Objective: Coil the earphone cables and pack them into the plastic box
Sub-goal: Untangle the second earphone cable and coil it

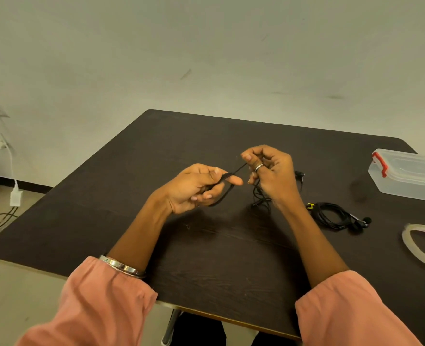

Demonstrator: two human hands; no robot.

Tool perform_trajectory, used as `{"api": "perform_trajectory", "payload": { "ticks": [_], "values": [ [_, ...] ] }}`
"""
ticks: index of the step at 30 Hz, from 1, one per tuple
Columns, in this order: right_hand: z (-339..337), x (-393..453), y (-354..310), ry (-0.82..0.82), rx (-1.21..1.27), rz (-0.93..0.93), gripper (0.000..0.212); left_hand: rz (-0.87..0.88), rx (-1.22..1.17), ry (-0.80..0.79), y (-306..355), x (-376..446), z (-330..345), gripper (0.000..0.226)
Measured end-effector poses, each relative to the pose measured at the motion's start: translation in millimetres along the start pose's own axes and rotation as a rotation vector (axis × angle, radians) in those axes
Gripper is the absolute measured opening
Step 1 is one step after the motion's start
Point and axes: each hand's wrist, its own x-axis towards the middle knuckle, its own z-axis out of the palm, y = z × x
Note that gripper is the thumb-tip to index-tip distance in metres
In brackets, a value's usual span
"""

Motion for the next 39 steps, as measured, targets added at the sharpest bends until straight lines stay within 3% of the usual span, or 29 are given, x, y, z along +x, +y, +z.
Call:
{"api": "perform_trajectory", "payload": {
  "ticks": [6, 11, 15, 20, 24, 30, 37, 39],
  "values": [
    [-0.6, 0.8, 2.5, 0.0, 0.061, 0.004, 0.01, -0.004, 0.052, 0.03, -1.4, 1.0, 1.9, 0.036],
    [5.7, -1.6, 5.8, -0.166, -0.018, 0.053, 0.015, 0.174, -0.23, 0.074, 1.9, 0.7, -6.1, 0.037],
    [18.2, -9.0, 6.6, -0.315, -0.254, 0.039, 0.024, 0.32, -0.37, 0.268, 7.6, 3.3, -10.2, 0.039],
    [29.5, -13.3, 1.1, -0.58, -0.811, -0.233, 0.021, 0.375, -0.3, 0.662, 7.6, 4.6, -24.3, 0.033],
    [34.1, -17.9, -5.1, -0.544, -0.897, -0.388, 0.023, 0.372, -0.177, 0.815, 5.2, 6.3, -24.0, 0.019],
    [35.0, -20.0, -5.4, -0.523, -0.753, -0.427, 0.019, 0.345, 0.056, 0.803, -4.8, 15.8, -15.5, 0.023],
    [28.4, -15.2, -12.3, -0.397, -0.401, -0.229, 0.005, 0.297, 0.383, 0.708, -15.4, 21.1, -13.6, 0.018],
    [22.4, -12.1, -14.3, -0.329, -0.302, -0.109, 0.007, 0.288, 0.592, 0.661, -16.3, 20.5, -13.3, 0.02]
  ]
}}
